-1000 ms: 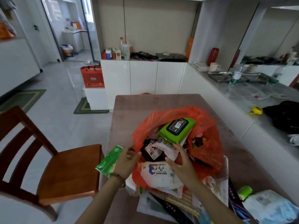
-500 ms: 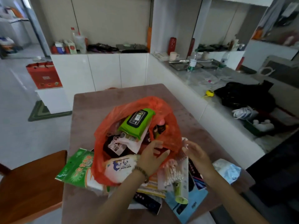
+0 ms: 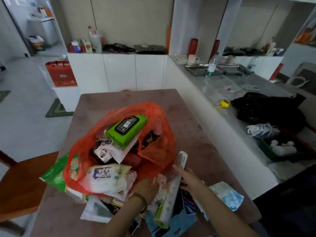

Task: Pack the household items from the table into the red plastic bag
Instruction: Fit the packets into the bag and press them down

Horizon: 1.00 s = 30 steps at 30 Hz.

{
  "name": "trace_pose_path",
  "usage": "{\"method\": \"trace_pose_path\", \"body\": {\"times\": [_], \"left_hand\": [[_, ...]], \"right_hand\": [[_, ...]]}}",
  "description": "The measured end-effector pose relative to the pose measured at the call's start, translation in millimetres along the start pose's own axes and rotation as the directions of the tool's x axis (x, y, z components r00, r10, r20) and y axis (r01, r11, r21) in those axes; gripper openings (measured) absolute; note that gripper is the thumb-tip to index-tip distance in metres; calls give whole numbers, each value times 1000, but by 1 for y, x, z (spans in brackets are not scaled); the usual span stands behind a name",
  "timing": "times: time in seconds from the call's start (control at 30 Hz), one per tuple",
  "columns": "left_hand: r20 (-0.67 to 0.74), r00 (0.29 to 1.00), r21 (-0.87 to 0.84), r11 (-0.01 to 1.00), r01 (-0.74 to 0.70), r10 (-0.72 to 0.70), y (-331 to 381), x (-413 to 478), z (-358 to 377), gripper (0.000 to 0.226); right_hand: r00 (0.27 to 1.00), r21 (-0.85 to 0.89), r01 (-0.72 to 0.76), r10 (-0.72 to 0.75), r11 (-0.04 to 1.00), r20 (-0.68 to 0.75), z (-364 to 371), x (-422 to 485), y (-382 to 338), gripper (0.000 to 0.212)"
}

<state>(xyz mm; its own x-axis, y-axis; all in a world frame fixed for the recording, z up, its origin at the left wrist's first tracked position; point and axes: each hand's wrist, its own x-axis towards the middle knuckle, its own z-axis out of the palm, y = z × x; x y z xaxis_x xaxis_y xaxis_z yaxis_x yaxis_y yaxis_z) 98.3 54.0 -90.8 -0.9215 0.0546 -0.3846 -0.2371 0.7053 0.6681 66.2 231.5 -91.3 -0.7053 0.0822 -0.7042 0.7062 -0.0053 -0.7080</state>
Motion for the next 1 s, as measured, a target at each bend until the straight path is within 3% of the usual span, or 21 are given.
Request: {"method": "trace_pose_path", "body": {"times": [0.17,0.37,0.5,0.7,0.8,0.87,0.93,1.0], "left_hand": [[-135,986,80,991,106,-94,4,5,25,59],[-122,925,18,931,365,-360,10,15,42,105],[-87,906,68,905,419,-413,3,23,41,119],[-157,956,49,965,257,-247,-16,19,42,94],[-148,971,149,967,209,-187,-16,16,38,78],[-156,985,185,978,98,-69,-7,12,28,61],[-139,987,17,997,-78,80,12,3,12,51],[-127,975,-220,953,-206,181,33,-10,-9,50]], "right_hand": [[983,-11,-180,180,984,44,6,32,-4,55],[985,-7,-164,164,986,59,8,43,4,47],[986,42,-159,157,986,52,5,45,14,51],[1000,73,-2,2,997,2,-6,34,16,41],[991,134,129,-124,983,-39,-26,16,-2,36],[976,176,215,-210,961,-50,-39,-3,-20,25],[952,274,303,-301,913,-47,-46,-22,-41,19],[921,402,358,-389,843,-4,-46,-43,-60,19]]}}
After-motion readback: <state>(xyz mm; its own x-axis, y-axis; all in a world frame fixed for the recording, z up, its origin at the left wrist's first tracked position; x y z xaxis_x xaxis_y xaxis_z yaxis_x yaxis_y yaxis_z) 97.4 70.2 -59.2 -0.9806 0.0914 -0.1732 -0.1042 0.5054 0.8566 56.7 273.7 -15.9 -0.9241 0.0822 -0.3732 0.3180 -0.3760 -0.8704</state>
